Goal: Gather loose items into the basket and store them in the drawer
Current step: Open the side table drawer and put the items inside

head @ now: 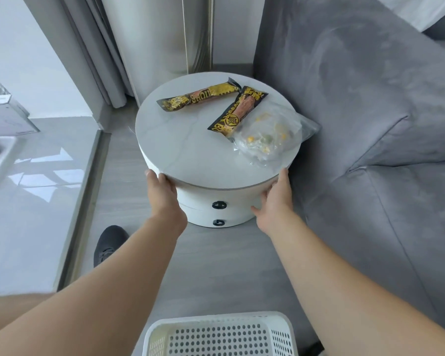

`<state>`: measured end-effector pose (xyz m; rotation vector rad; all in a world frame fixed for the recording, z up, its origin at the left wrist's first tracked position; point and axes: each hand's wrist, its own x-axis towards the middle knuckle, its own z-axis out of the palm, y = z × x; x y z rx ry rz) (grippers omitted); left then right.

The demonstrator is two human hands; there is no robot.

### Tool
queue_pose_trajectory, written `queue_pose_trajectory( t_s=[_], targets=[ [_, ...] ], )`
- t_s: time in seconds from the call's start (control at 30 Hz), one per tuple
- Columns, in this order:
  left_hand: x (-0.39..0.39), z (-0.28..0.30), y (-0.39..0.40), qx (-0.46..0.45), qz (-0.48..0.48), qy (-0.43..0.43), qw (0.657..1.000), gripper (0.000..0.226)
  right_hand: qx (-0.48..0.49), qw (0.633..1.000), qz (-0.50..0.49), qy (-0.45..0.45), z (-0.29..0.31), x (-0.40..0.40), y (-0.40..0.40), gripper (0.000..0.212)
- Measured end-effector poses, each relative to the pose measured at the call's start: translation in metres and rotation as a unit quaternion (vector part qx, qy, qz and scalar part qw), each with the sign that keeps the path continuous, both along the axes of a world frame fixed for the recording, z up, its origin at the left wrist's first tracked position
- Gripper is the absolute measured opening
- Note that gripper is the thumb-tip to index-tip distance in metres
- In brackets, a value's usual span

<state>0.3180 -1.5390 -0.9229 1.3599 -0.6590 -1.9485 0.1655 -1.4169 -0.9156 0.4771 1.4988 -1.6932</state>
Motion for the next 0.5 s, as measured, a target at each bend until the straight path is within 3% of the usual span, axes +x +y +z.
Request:
queue_pose_trajectory(
  t_s=[0.13, 0.27, 0.43, 0.5],
  targets=[
    [-0.01, 0.007, -0.006, 0.035, 0.005, -0.039, 0.999, 0.069, -0.042, 0.998, 0.052, -0.018, -0.001, -0.021, 0.004, 0.08],
    [-0.019, 0.021, -0.007, 0.018, -0.045, -0.11, 0.993, 0.069, 0.015, 0.996, 0.083, 0.009, 0.008, -0.018, -0.008, 0.071],
    [-0.024, 0.011, -0.012, -0.043, -0.063, -0.2, 0.977, 0.016, 0.129, 0.986, 0.088, 0.055, 0.01, -0.021, -0.01, 0.029],
    [-0.03, 0.003, -0.013, -0.066, -0.051, -0.24, 0.967, 0.008, 0.171, 0.98, 0.071, 0.079, 0.007, -0.03, -0.011, 0.011]
  ],
)
